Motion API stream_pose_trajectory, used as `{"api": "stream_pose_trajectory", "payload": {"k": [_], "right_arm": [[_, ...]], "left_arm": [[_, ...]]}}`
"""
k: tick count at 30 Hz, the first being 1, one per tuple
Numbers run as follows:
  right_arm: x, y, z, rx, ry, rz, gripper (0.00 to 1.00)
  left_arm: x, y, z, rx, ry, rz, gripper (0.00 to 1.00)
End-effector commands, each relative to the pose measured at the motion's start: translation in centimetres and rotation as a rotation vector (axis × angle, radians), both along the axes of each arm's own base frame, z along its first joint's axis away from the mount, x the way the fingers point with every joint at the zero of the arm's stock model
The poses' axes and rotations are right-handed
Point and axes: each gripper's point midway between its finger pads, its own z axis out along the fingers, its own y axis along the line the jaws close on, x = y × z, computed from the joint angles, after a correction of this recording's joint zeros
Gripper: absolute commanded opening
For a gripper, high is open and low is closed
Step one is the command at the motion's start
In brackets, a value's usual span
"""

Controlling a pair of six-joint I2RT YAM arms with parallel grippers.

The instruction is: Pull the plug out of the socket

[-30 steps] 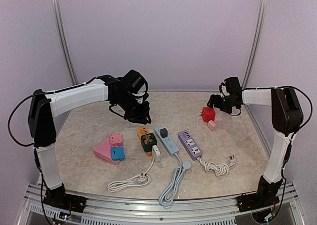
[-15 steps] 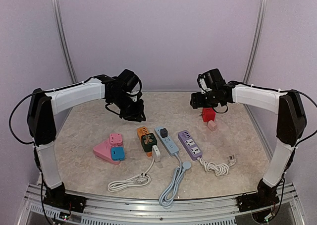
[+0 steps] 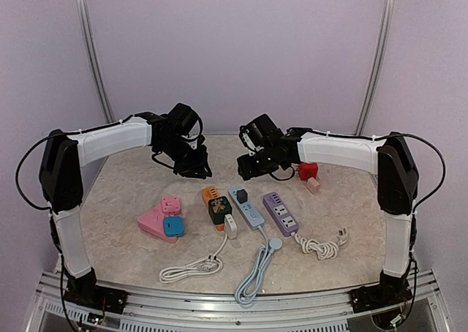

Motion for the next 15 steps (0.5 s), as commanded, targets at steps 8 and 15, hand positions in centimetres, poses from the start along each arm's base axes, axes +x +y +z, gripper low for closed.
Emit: {"api": "stream_pose_trajectory", "payload": {"k": [8, 15], "right_arm": [[-3.1, 2.3, -4.2, -0.084, 0.101, 0.047, 0.56], [-4.1, 2.9, -5.9, -0.103, 0.136, 0.064, 0.49]], "left_arm": [[-0.2, 0.3, -2.0, -0.012, 0.038, 0.003, 0.19], [-0.2, 0.1, -2.3, -0.017, 0.046, 0.002, 0.19]]}}
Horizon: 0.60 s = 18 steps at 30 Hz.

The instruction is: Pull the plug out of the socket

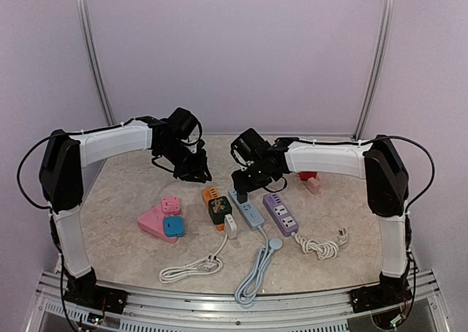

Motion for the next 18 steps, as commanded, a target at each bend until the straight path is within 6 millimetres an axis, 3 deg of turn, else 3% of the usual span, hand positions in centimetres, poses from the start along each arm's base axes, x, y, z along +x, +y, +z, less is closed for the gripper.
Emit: {"api": "stream_pose_trajectory", "payload": {"k": [1, 13, 18], "right_arm": [[-0.8, 0.8, -1.5, -0.022, 0.042, 0.014, 0.48], [-1.4, 0.5, -3.3, -0.066, 0.063, 0.023, 0.39], [-1.7, 0.2, -3.9, -0.076, 0.074, 0.021, 0.25]], "left_arm": [[0.3, -0.1, -0.9, -0.008, 0.014, 0.007, 0.19], [0.1, 0.2, 0.5, -0.026, -0.007, 0.026, 0.19], [0.1, -0.3, 0.8, -0.052, -0.001, 0.022, 0.19]]}}
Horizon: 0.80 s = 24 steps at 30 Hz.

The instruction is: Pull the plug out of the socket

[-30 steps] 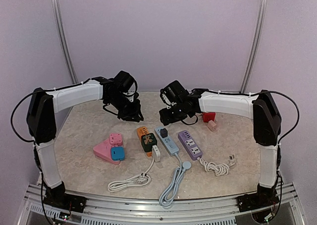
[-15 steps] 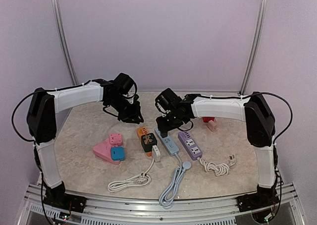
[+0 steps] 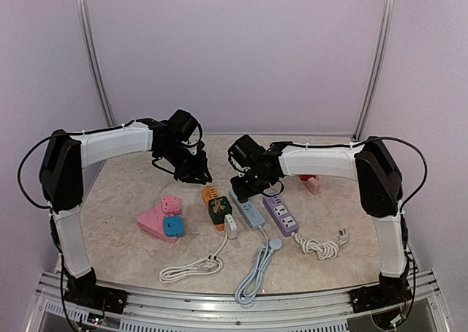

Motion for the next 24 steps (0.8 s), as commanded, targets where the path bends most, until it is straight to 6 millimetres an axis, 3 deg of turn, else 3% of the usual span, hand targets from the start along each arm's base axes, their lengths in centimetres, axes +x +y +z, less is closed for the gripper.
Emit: {"api": "stream_pose_trajectory", "payload": {"k": [1, 9, 15, 19, 21, 24], "right_arm": [[-1.0, -0.6, -1.5, -0.04, 0.027, -0.001, 0.22], [-3.0, -4.3, -2.1, -0.089, 0.024, -0.04, 0.17], [-4.9, -6.3, -1.1, -0.054, 0.0, -0.038, 0.17], [-5.2, -6.1, -1.1, -0.024, -0.021, -0.025, 0.18], [-5.1, -5.6, -1.3, -0.033, -0.03, -0.021, 0.17], [-4.6, -4.6, -1.6, -0.031, -0.041, -0.024, 0.17]], "left_arm": [[0.2, -0.4, 1.4, -0.053, -0.012, 0.004, 0.19], [-0.3, -3.3, 2.7, -0.073, -0.036, -0.054, 0.19], [-0.5, -6.2, 3.0, -0.085, -0.041, -0.113, 0.19], [0.6, -7.9, 1.7, -0.09, -0.014, -0.166, 0.18], [0.9, -8.5, -0.6, -0.076, 0.032, -0.185, 0.18], [1.3, -9.1, -2.2, -0.093, 0.07, -0.201, 0.18]]}}
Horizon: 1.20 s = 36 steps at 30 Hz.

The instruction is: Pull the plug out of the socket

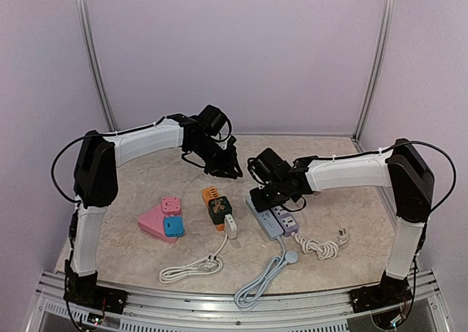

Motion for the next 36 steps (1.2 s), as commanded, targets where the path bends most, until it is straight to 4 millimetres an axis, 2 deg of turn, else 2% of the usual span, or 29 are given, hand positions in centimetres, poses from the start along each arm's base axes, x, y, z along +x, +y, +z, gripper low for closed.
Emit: {"api": "stream_pose_trajectory", "payload": {"k": [1, 6, 8, 12, 20, 23, 28, 31, 36], "right_arm": [[-0.5, 1.3, -1.3, -0.027, 0.007, 0.016, 0.16], [0.9, 3.2, -1.1, 0.023, -0.02, 0.001, 0.16], [1.5, 3.7, -1.4, 0.016, -0.028, -0.005, 0.14], [2.3, 4.8, -1.1, 0.017, -0.039, 0.019, 0.14], [1.7, 7.1, -0.7, 0.065, -0.051, 0.148, 0.15], [1.5, 7.2, -1.1, 0.043, -0.05, 0.155, 0.27], [1.7, 6.2, -1.0, -0.007, -0.055, 0.113, 0.51], [1.6, 5.3, -0.9, -0.036, -0.054, 0.091, 0.56], [1.4, 4.2, -0.4, -0.047, -0.056, 0.045, 0.54]], "left_arm": [[-0.5, 0.0, -3.8, 0.024, 0.099, -0.05, 0.18], [-0.2, 0.0, -4.8, -0.009, 0.13, -0.054, 0.18], [0.1, 0.6, -5.3, -0.008, 0.14, -0.039, 0.18], [0.5, 1.6, -4.8, -0.058, 0.157, -0.025, 0.18], [0.1, 2.8, -4.0, -0.071, 0.125, -0.094, 0.17], [-0.1, 2.7, -4.2, -0.069, 0.12, -0.116, 0.14], [-0.5, 2.0, -4.2, -0.089, 0.108, -0.16, 0.11], [-0.7, 1.3, -4.3, -0.097, 0.095, -0.204, 0.1], [-0.9, 0.4, -5.2, -0.106, 0.102, -0.249, 0.04]]}}
